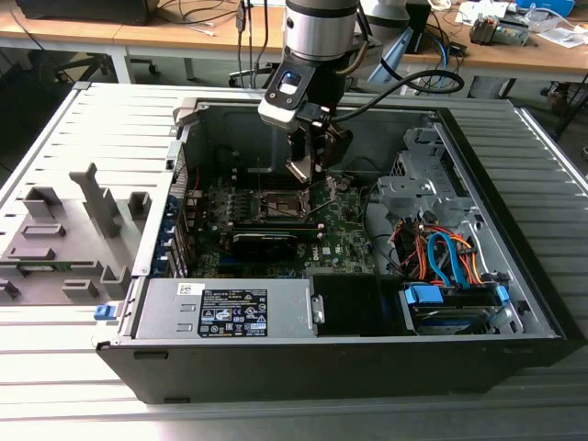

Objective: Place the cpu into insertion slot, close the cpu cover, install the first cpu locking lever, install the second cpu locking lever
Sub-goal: 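Place the cpu into insertion slot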

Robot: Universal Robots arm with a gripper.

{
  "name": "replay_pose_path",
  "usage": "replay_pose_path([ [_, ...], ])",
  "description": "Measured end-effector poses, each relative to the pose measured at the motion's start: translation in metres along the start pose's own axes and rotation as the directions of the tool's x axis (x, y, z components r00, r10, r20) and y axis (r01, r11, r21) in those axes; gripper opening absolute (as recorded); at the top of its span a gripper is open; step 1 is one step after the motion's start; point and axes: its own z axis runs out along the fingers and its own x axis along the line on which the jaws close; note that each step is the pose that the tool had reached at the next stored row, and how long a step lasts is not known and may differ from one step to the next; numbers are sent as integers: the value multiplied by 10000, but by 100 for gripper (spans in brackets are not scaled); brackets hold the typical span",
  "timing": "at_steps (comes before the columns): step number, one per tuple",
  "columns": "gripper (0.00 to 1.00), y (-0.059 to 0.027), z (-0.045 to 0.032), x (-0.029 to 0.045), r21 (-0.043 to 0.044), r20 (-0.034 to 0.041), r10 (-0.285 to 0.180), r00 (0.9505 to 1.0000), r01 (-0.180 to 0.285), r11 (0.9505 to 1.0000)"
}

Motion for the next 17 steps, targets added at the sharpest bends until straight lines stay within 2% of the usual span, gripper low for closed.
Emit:
replay_pose_path([
  [17, 54, 0, 0, 0, 32, 45, 382, 9993, -382, 9993],
])
